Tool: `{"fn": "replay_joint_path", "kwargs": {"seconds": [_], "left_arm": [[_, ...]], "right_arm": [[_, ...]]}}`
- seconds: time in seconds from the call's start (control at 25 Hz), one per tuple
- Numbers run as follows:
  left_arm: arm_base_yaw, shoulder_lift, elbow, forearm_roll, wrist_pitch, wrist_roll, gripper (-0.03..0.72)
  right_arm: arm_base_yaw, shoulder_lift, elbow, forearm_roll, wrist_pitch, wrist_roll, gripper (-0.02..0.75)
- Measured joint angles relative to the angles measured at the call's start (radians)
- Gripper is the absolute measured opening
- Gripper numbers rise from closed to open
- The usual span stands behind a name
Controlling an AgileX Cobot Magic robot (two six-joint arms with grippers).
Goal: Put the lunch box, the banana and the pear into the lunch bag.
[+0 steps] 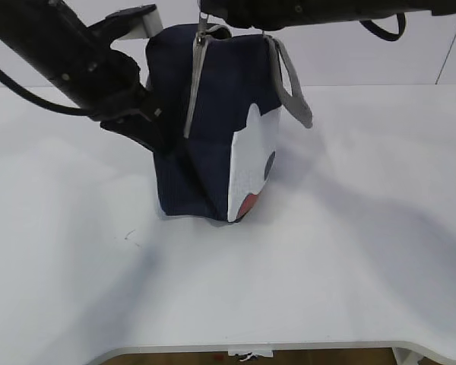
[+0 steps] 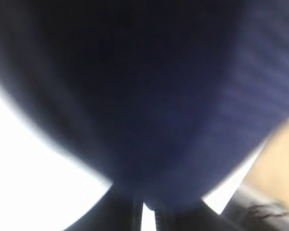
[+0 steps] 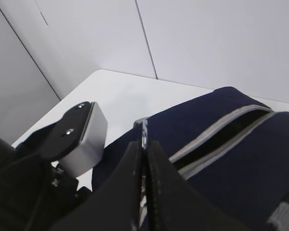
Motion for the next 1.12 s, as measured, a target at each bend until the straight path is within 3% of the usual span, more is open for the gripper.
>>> {"fn": "replay_joint_path", "kwargs": {"seconds": [0.44,1.12], "left_arm": [[0.0,-0.055,0.0,0.175,0.079,0.031,0.009],[-0.002,-0.055,0.0,0.211,0.087,0.035,0.008]], "right_arm": [[-0.013,0.0,-0.012,0.002,0.004,0.0,0.001],[-0.175,0.076,-0.018,0.004,0.005,0.0,0.001]]}}
